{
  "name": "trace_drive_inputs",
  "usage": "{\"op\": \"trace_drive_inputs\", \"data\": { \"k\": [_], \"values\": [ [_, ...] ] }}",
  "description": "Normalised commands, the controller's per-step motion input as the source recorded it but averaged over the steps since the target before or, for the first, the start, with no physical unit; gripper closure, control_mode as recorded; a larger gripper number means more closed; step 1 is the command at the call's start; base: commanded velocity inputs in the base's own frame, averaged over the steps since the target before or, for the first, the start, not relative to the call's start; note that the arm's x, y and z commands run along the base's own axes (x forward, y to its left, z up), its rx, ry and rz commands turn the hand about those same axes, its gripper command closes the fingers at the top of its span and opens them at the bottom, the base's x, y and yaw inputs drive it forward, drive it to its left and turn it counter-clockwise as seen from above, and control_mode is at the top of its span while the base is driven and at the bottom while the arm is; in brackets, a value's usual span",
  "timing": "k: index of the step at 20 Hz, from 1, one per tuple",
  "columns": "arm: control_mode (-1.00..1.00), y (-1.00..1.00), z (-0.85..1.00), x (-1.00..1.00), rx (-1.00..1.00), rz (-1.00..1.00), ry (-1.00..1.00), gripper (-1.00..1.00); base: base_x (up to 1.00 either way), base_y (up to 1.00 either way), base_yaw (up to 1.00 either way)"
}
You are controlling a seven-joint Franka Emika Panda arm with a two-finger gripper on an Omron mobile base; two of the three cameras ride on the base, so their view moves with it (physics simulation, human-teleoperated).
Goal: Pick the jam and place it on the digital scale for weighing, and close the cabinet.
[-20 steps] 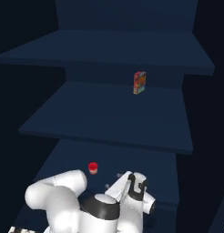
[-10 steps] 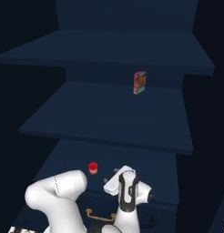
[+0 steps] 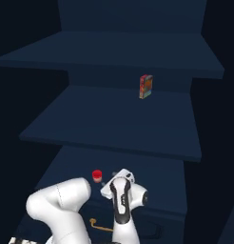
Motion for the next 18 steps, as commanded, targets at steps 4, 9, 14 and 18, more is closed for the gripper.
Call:
{"op": "trace_drive_inputs", "data": {
  "k": [4,9,14,18],
  "values": [
    [-1.00,0.18,-0.20,0.35,-0.02,0.00,0.04,-1.00,0.00,0.00,0.00],
    [-1.00,0.19,-0.35,0.32,-0.02,0.00,0.06,-1.00,0.00,0.00,0.00],
    [-1.00,0.01,-0.33,0.11,0.00,0.01,0.02,-1.00,0.00,0.00,0.00],
    [-1.00,0.03,-0.37,0.00,0.00,0.00,0.00,-1.00,0.00,0.00,0.00]
  ]
}}
